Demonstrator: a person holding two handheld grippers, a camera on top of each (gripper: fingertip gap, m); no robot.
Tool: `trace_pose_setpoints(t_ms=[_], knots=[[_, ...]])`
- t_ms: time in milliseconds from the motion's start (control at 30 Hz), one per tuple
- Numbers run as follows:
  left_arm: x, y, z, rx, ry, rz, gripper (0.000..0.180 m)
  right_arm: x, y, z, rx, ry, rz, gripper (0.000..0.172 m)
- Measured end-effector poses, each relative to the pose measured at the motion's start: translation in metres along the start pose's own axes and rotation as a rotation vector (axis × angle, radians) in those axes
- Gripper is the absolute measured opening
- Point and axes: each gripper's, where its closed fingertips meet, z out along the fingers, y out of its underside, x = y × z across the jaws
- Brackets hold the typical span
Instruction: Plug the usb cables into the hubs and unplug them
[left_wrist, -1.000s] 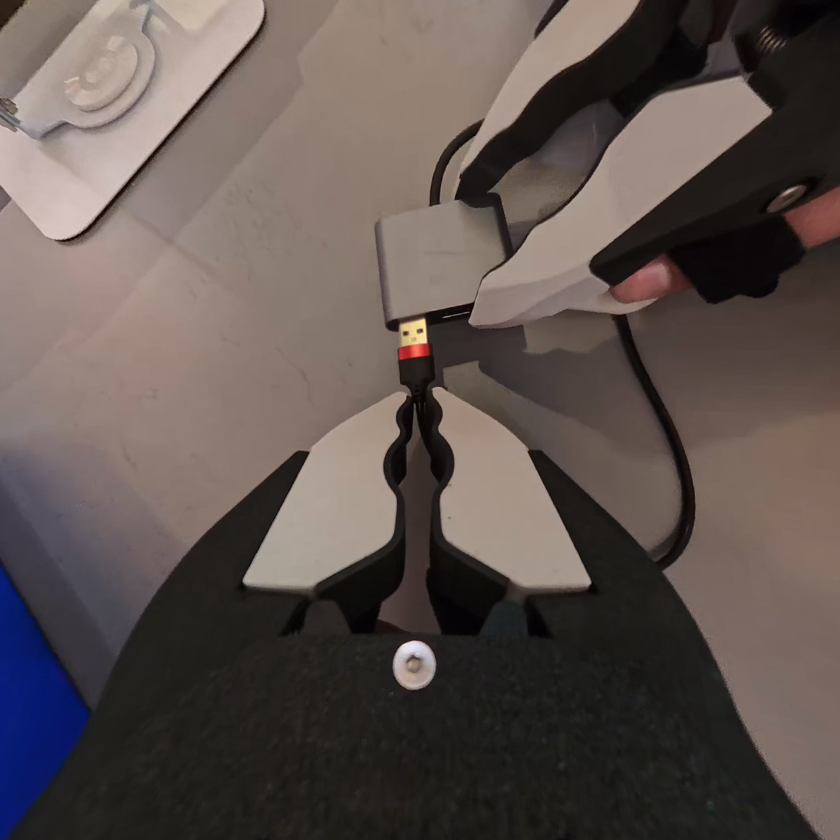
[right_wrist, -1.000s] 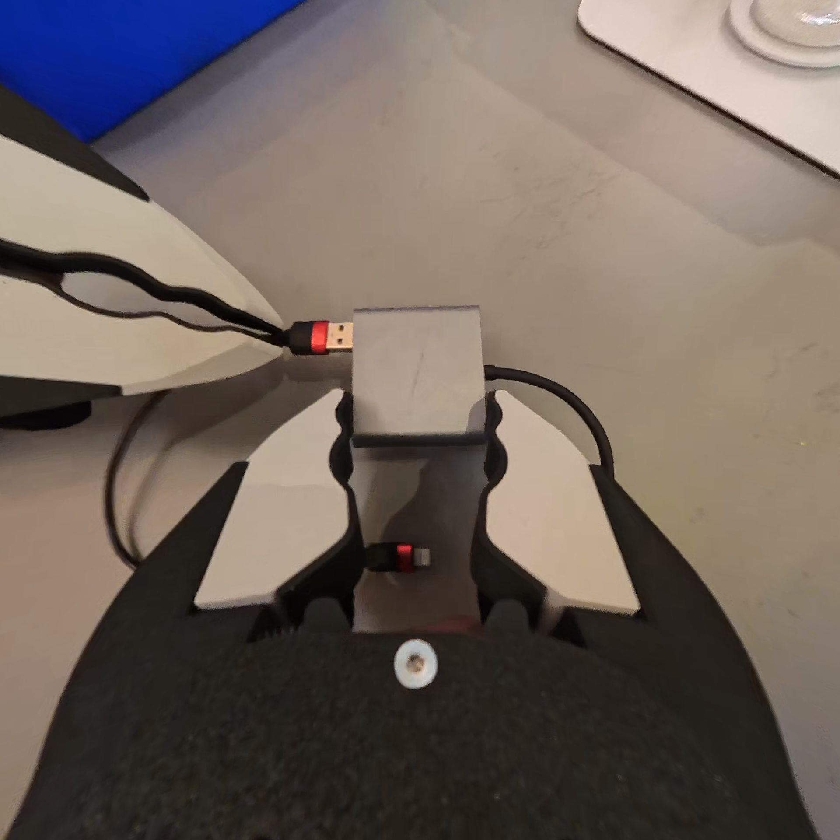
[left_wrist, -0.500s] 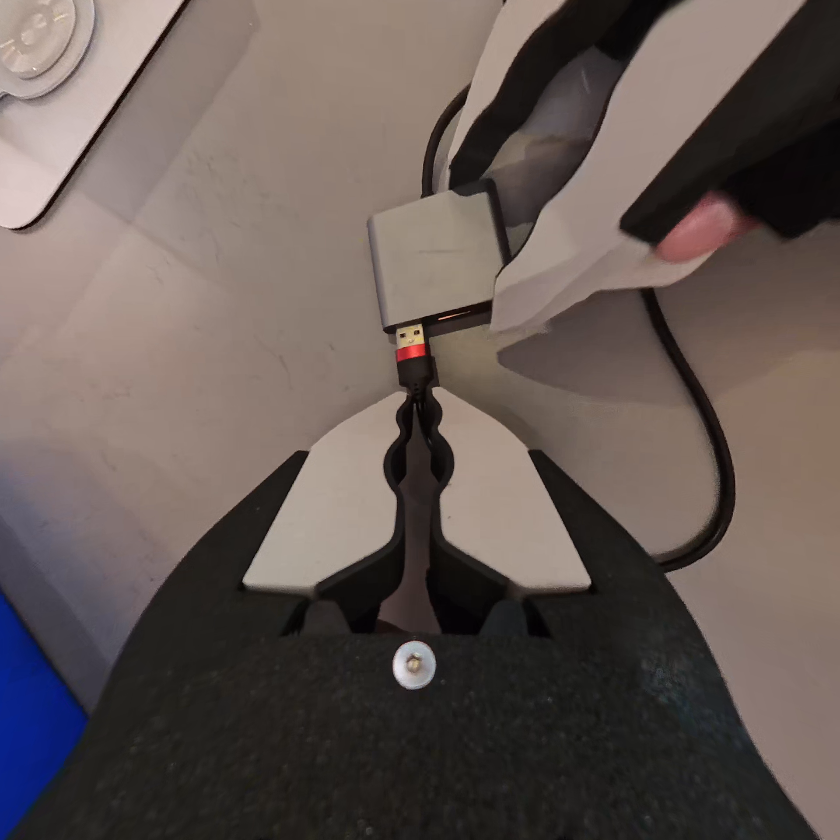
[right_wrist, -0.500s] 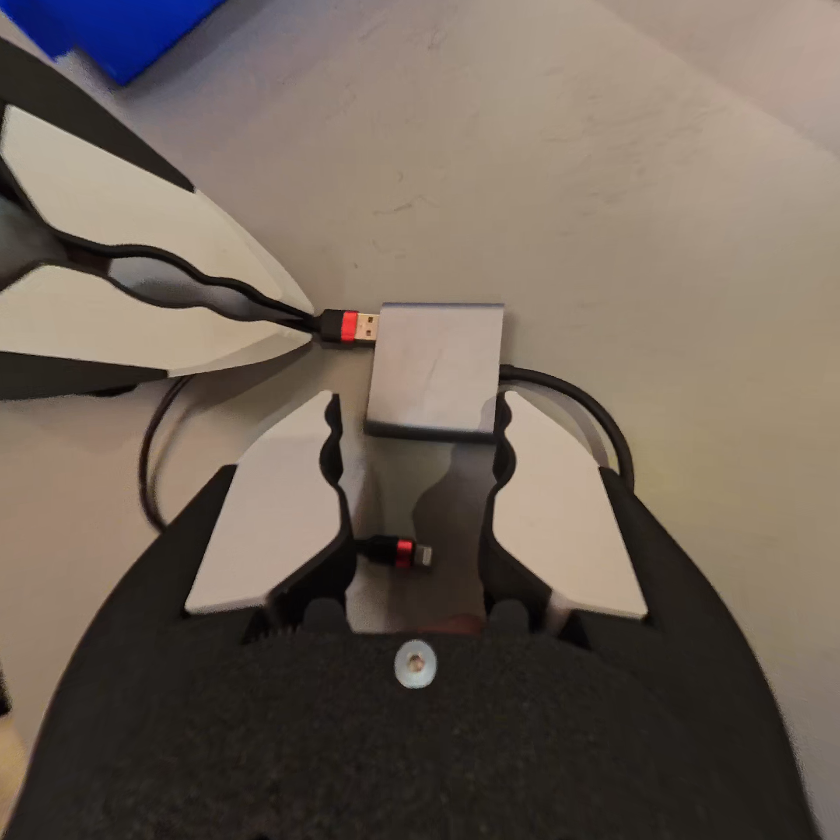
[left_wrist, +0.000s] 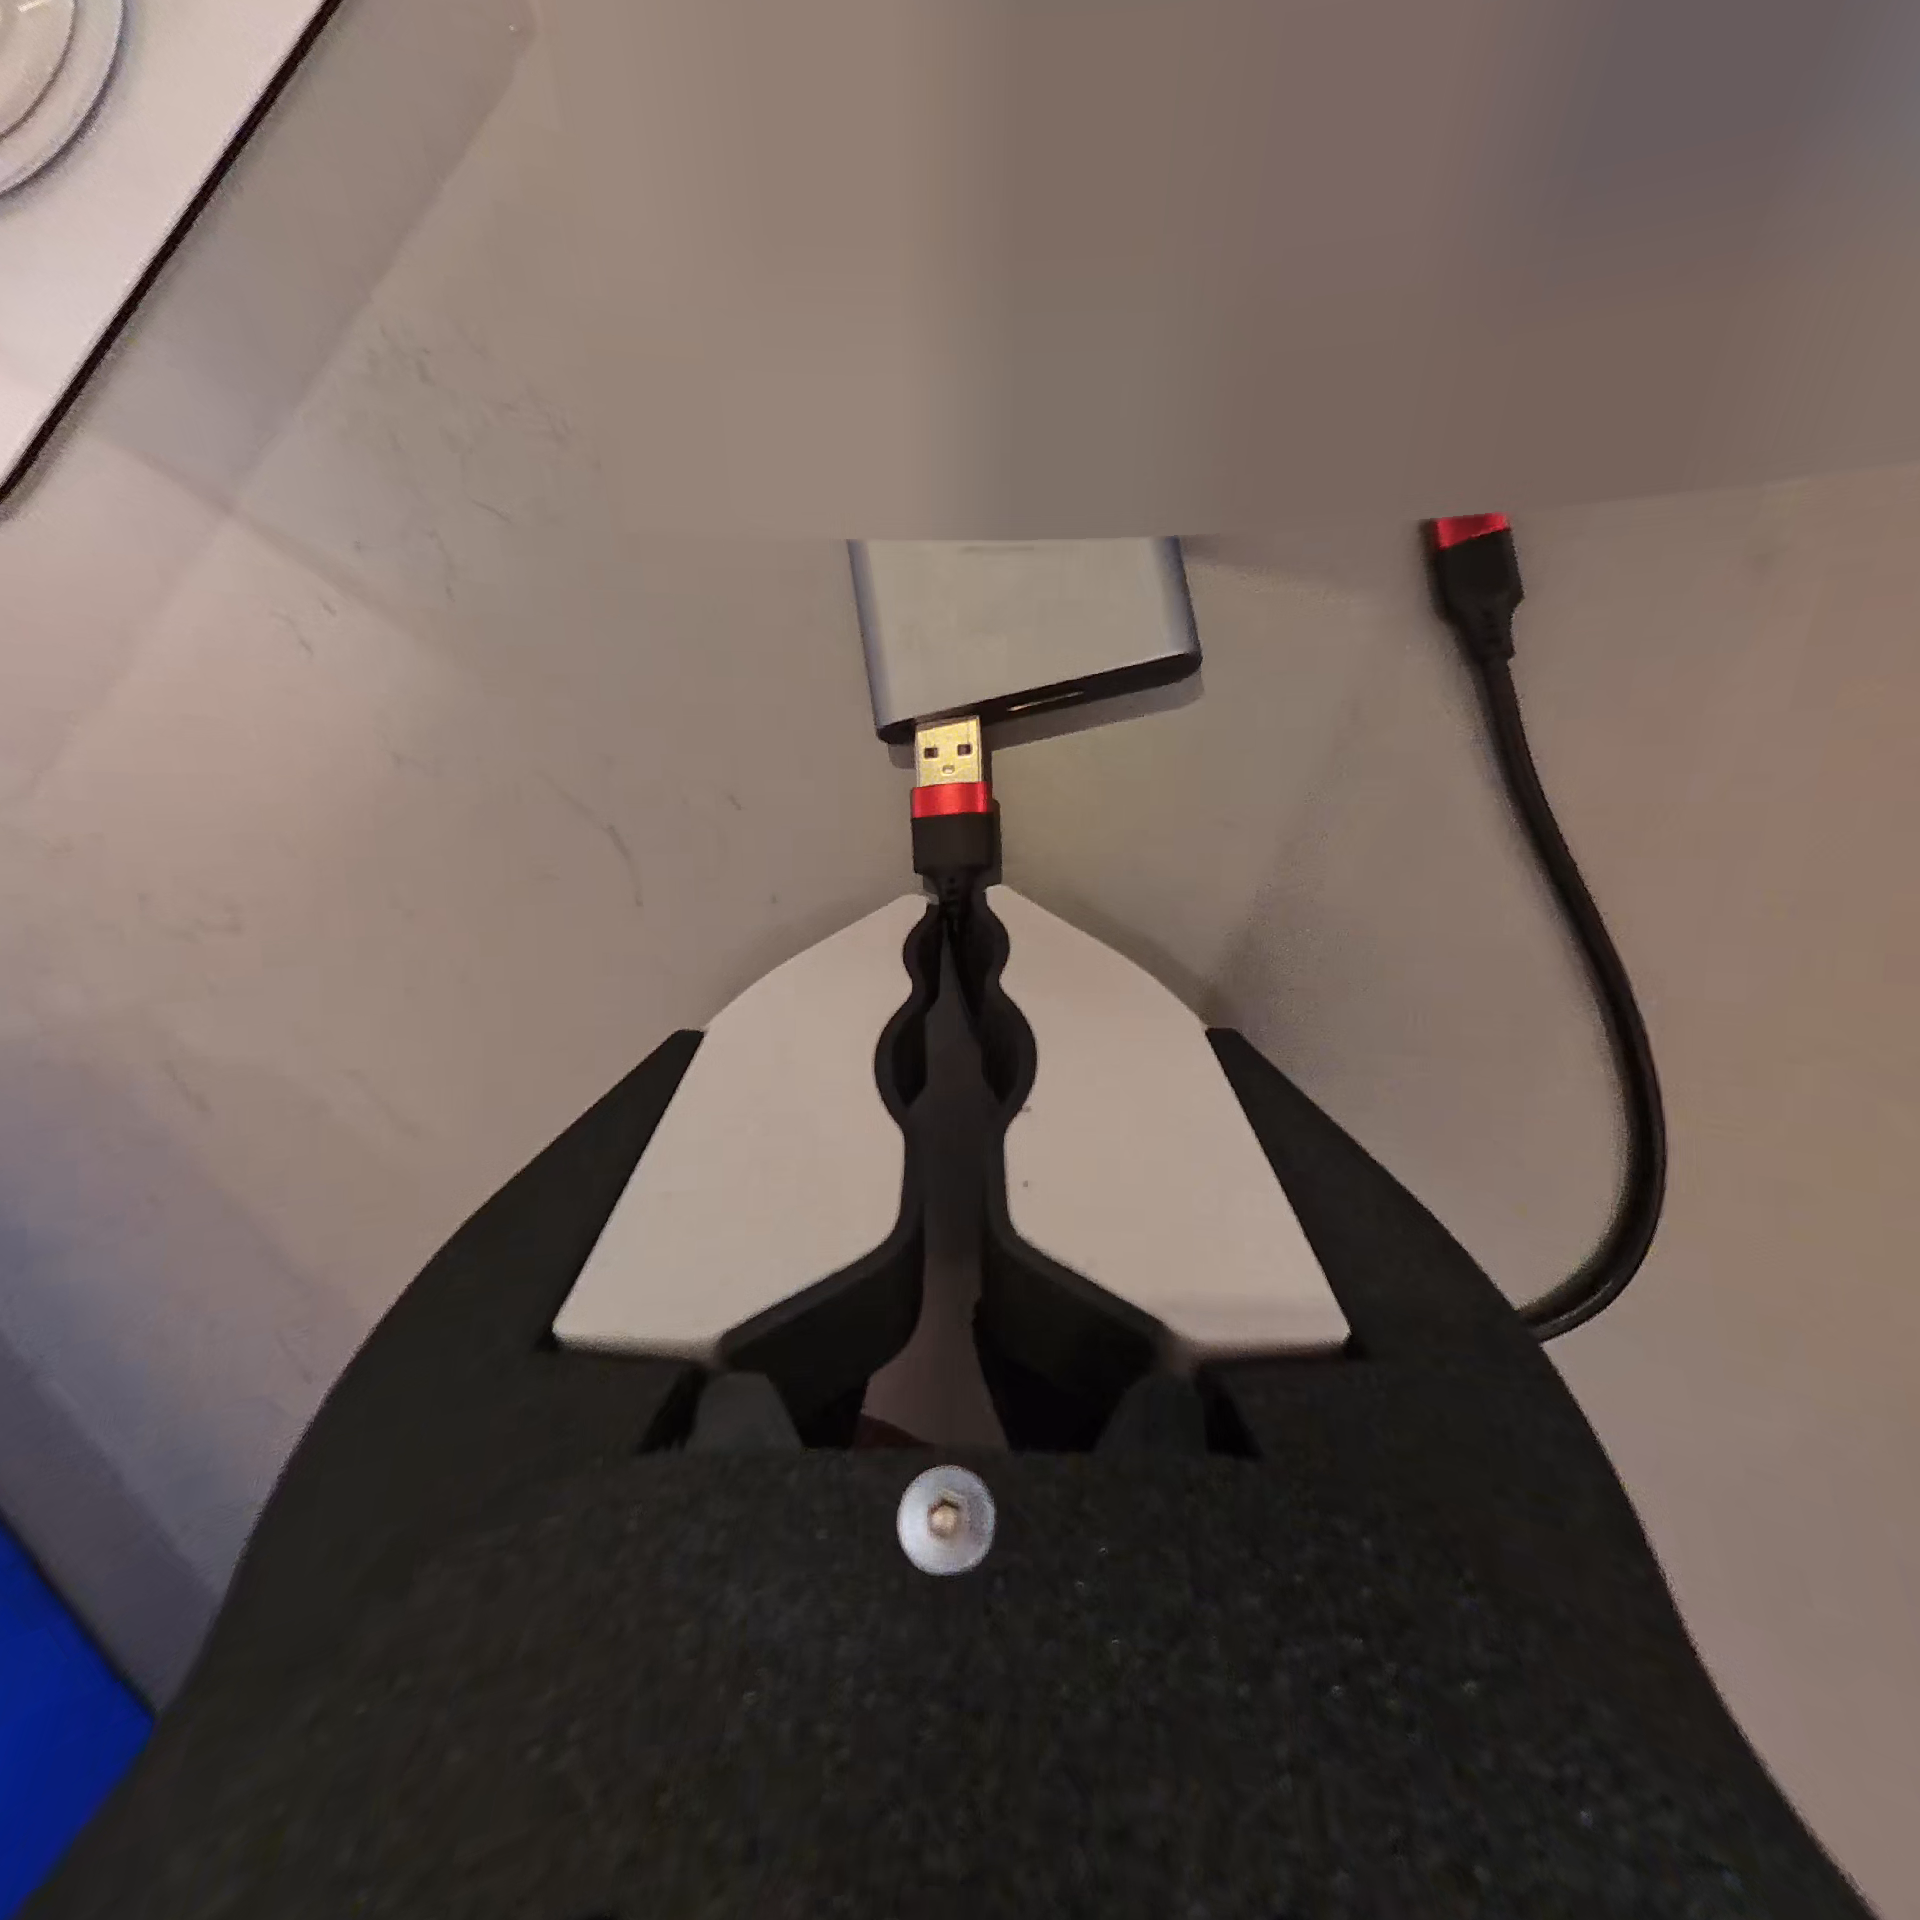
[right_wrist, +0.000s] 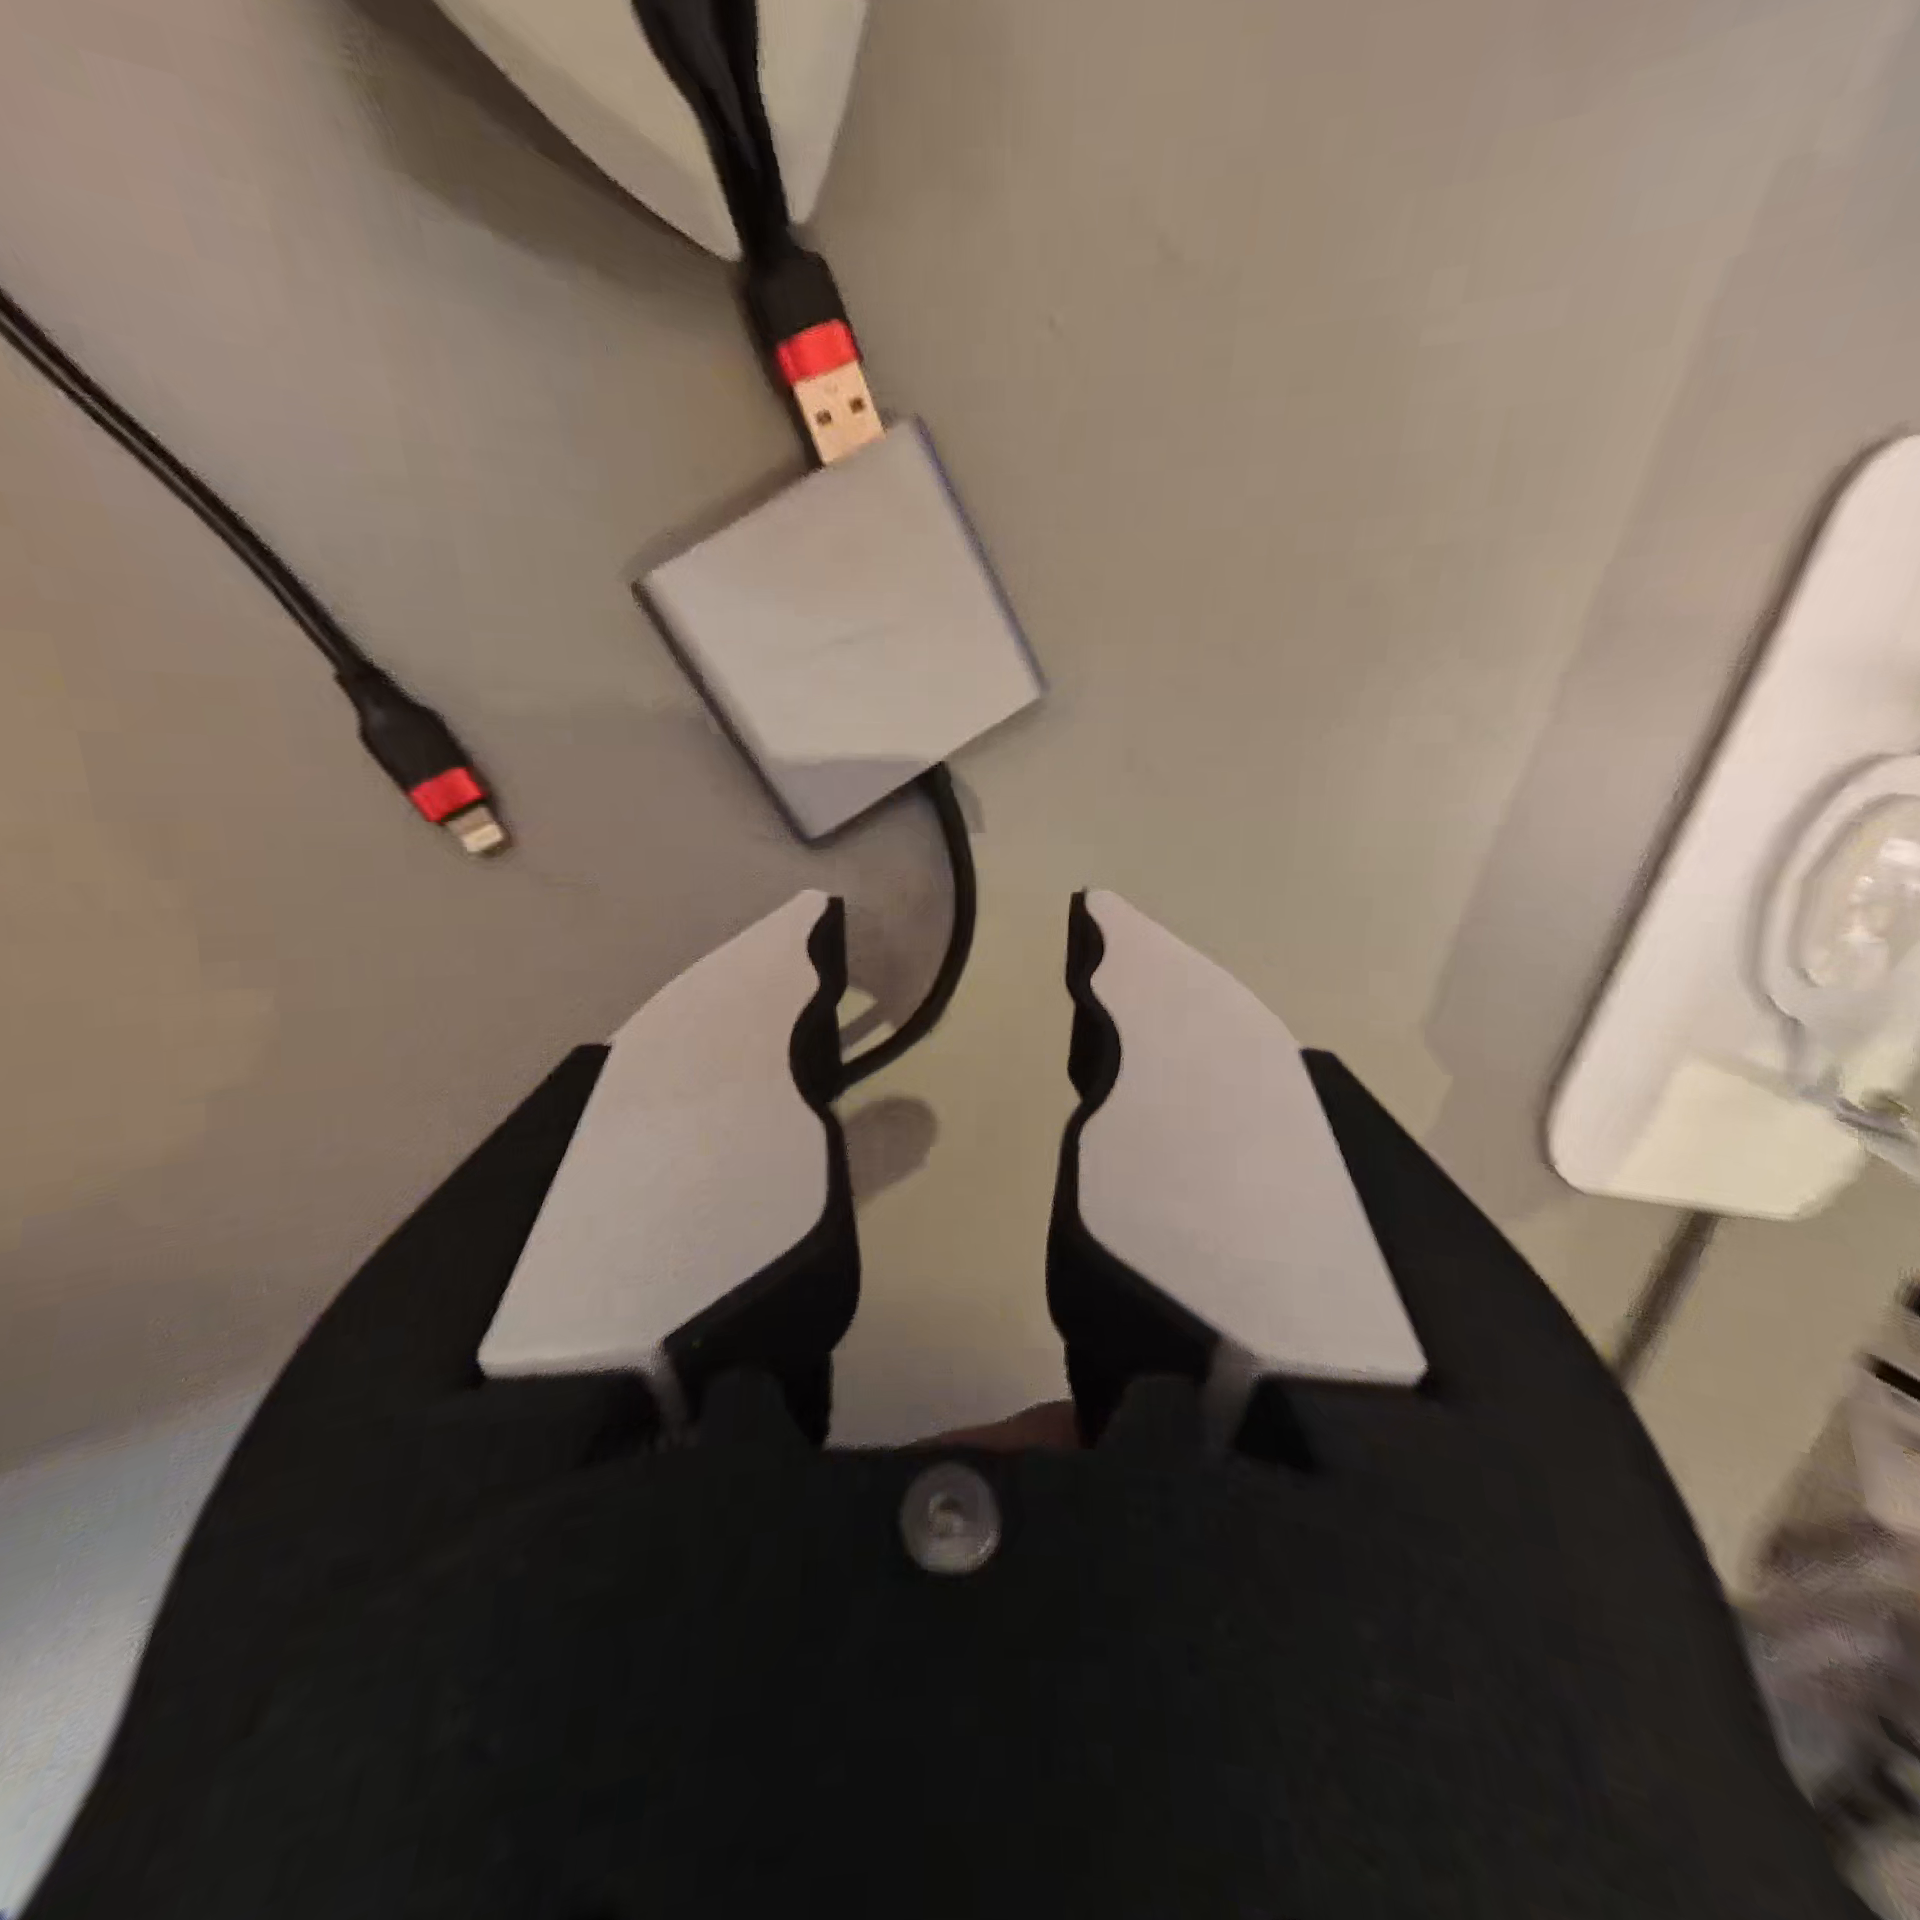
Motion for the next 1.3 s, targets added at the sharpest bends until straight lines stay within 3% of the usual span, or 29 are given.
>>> trace_pose_setpoints(t_ms=[200, 233, 267, 367, 500, 633, 833, 1100, 1233, 1300], knots=[[-0.001, -0.001, 0.002, 0.005, 0.024, -0.002, 0.005, -0.006, 0.002, 0.025, 0.086, -0.234, 0.05, 0.03], [-0.002, -0.002, 0.002, 0.006, 0.027, -0.002, 0.005, -0.009, -0.002, 0.026, 0.117, -0.257, 0.039, 0.022], [-0.003, -0.002, 0.003, 0.007, 0.026, -0.002, 0.005, -0.008, -0.002, 0.027, 0.119, -0.244, 0.027, 0.024], [-0.003, -0.003, 0.004, 0.009, 0.049, 0.014, 0.005, -0.013, -0.006, 0.027, 0.154, -0.271, -0.009, 0.006], [-0.009, 0.001, 0.001, -0.002, 0.044, 0.059, 0.005, -0.021, -0.012, 0.026, 0.189, -0.27, -0.005, 0.005], [0.001, -0.002, -0.011, 0.09, 0.107, 0.153, 0.004, -0.029, -0.02, 0.006, 0.3, -0.249, -0.008, 0.004], [0.01, -0.032, -0.036, 0.278, 0.189, 0.116, 0.0, -0.042, -0.045, -0.029, 0.433, -0.269, 0.017, 0.004], [0.001, -0.022, -0.038, 0.232, 0.15, 0.099, 0.0, -0.038, -0.03, -0.031, 0.301, -0.179, 0.025, 0.004], [0.001, -0.02, -0.027, 0.209, 0.148, 0.019, 0.0, -0.027, -0.016, -0.052, 0.269, -0.118, 0.084, 0.004], [0.005, -0.024, -0.019, 0.206, 0.145, 0.004, 0.023, -0.021, -0.005, -0.069, 0.253, -0.066, 0.113, 0.004]])
